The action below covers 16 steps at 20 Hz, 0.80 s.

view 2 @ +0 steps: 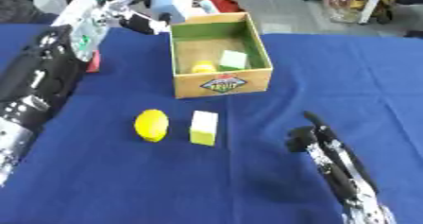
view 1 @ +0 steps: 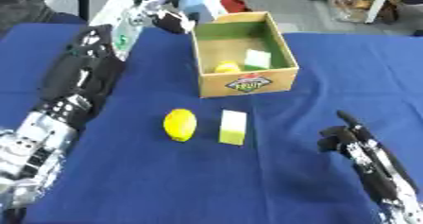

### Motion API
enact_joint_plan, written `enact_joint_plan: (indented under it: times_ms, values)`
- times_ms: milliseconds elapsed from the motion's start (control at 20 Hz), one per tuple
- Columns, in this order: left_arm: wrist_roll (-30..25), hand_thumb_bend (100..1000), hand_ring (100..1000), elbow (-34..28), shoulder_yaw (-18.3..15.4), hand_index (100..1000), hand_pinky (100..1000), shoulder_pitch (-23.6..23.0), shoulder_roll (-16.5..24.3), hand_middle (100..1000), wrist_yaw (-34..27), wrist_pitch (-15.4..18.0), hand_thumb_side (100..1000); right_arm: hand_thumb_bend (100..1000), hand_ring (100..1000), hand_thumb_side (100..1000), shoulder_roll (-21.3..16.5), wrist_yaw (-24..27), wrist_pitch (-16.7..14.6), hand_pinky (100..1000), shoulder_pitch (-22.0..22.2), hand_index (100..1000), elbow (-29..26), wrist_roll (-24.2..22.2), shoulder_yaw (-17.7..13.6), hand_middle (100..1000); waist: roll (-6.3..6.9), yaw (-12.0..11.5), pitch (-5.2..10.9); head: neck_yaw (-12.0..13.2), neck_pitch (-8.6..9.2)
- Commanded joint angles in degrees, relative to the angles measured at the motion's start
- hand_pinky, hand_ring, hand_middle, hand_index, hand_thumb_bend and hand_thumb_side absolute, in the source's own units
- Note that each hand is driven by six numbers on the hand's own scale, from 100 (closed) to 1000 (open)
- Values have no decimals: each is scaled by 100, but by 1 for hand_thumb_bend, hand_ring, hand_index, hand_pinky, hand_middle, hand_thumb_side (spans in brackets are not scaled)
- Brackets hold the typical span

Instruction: Pick up objects on the table and place them in the box.

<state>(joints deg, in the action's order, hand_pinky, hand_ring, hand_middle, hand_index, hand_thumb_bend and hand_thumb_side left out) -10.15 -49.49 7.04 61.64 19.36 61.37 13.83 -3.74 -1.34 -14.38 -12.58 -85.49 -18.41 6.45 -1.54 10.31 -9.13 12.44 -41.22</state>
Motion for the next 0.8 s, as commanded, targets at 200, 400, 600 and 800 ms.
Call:
enact_joint_plan:
  times_ms: [200, 400, 600, 800]
  values:
    - [-31, 133, 659, 245, 146, 843, 743, 65, -489, 691, 888, 107, 253, 100, 657, 729, 15, 33, -12, 650, -78, 1000, -54, -34, 33, 668, -52, 120, 39, 84, 93]
    - [-269, 309, 821, 430, 144, 938, 849, 33, -586, 848, 1304, 15, 297, 100, 657, 733, 26, 36, -6, 650, -80, 1000, -60, -35, 38, 667, -44, 157, 17, 94, 95]
    - [-506, 402, 882, 397, 31, 973, 889, 58, -532, 911, 1810, -271, 312, 100, 657, 733, 27, 36, -2, 650, -77, 1000, -63, -35, 35, 667, -31, 159, 19, 80, 100]
    - [-219, 374, 900, 343, -167, 995, 904, 68, -421, 933, 2079, -830, 455, 100, 657, 732, 22, 36, 1, 650, -77, 1000, -65, -28, 25, 667, -20, 140, 22, 55, 116]
